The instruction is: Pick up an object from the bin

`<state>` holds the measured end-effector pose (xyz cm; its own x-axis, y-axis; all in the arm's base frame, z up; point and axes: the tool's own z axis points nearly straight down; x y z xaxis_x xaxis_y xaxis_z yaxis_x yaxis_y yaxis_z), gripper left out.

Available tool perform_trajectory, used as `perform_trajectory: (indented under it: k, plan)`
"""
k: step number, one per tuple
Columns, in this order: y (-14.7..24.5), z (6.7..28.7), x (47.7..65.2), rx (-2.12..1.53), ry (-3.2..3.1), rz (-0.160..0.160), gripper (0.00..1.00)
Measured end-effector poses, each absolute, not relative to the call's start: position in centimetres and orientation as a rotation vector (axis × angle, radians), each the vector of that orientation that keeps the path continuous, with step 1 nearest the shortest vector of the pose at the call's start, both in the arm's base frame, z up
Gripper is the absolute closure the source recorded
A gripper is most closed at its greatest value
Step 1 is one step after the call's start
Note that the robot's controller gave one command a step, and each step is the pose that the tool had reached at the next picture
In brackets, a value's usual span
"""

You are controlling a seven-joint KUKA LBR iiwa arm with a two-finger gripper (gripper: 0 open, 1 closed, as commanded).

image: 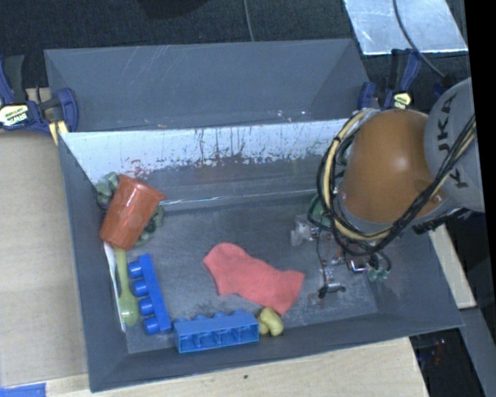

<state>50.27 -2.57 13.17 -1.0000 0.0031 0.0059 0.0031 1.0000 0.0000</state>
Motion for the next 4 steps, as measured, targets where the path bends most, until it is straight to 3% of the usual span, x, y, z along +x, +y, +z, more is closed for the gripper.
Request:
perform_trajectory:
  k: [1, 2, 3, 4]
  plan:
    - [-2.6, 13.6, 50.5, -0.004, -3.144, 0.001, 0.00]
    - [-1.8, 10.2, 50.4, -0.397, -3.125, 0.000, 0.00]
    - [2.4, 7.2, 53.3, -0.530, -3.108, -0.002, 1.00]
    - [2.4, 7.2, 53.3, -0.529, -3.108, -0.002, 1.00]
